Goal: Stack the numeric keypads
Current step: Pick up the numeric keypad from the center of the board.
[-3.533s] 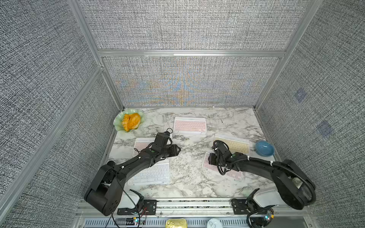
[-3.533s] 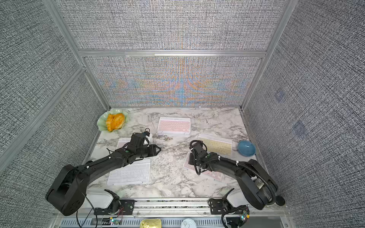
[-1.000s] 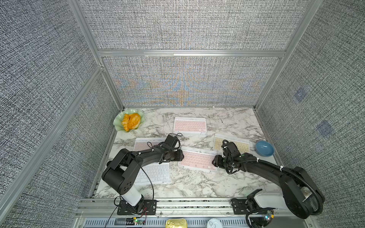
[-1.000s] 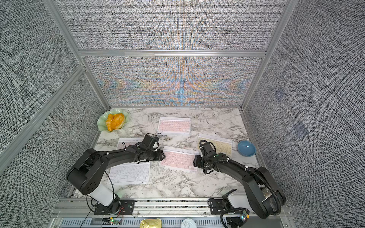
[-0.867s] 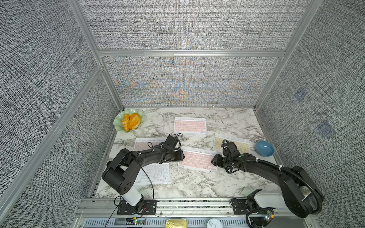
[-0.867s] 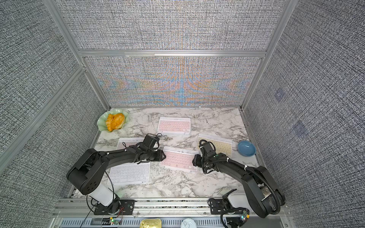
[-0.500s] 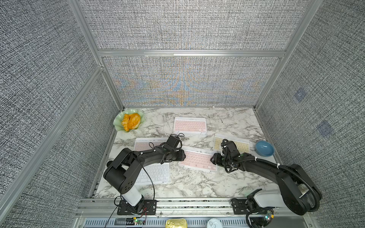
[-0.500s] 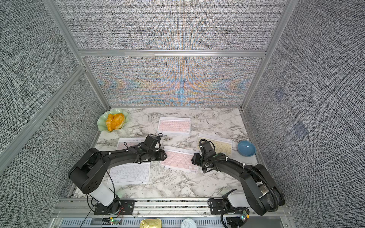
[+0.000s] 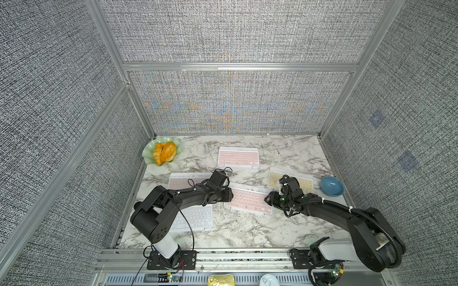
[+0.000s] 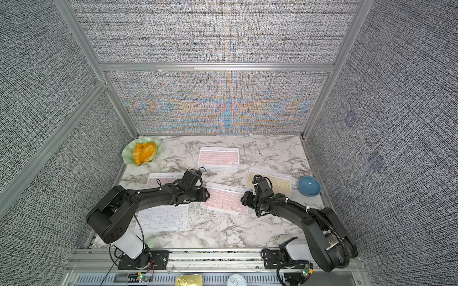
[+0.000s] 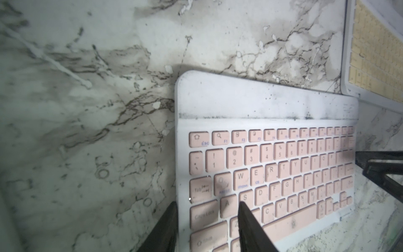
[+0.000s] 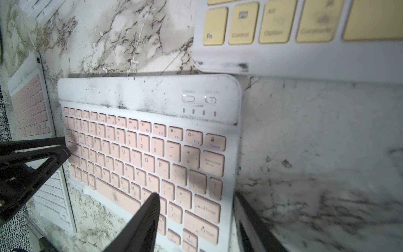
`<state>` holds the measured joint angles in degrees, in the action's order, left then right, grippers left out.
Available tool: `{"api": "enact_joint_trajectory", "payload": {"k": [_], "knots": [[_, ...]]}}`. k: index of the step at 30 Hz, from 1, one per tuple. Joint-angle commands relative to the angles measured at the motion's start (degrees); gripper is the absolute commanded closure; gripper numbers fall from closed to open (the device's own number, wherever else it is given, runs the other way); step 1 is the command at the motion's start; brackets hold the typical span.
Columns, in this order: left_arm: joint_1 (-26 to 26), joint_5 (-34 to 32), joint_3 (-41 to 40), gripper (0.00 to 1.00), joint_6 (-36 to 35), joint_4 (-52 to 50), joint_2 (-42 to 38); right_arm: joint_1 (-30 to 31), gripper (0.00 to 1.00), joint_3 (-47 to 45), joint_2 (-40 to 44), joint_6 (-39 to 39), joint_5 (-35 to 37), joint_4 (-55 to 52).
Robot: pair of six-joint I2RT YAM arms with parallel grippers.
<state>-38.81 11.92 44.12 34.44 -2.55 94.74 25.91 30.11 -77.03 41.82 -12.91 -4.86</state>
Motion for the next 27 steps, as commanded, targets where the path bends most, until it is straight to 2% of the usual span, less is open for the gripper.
{"api": "enact_joint_trajectory", "payload": {"k": [1, 16, 21, 27], "knots": [[-0.3, 1.55, -0.57, 0.54, -0.33, -5.53, 0.2, 0.02, 0.43, 0.31, -0.13, -0.04, 0.06, -3.47], [-0.33, -1.1, -0.35, 0.54, -1.54, -9.49, -1.74, -0.17, 0.43, 0.59, 2.73, -1.74, 4.63, -9.19], [-0.3, -0.56, -0.19, 0.54, -1.74, -8.75, -1.22, -0.16, 0.43, -0.26, 1.68, -0.77, 2.42, -6.16], [-0.55, 0.3, -0.18, 0.54, -1.78, -8.25, -1.04, -0.07, 0.43, -1.84, 0.24, 3.23, -3.52, 1.72]]}}
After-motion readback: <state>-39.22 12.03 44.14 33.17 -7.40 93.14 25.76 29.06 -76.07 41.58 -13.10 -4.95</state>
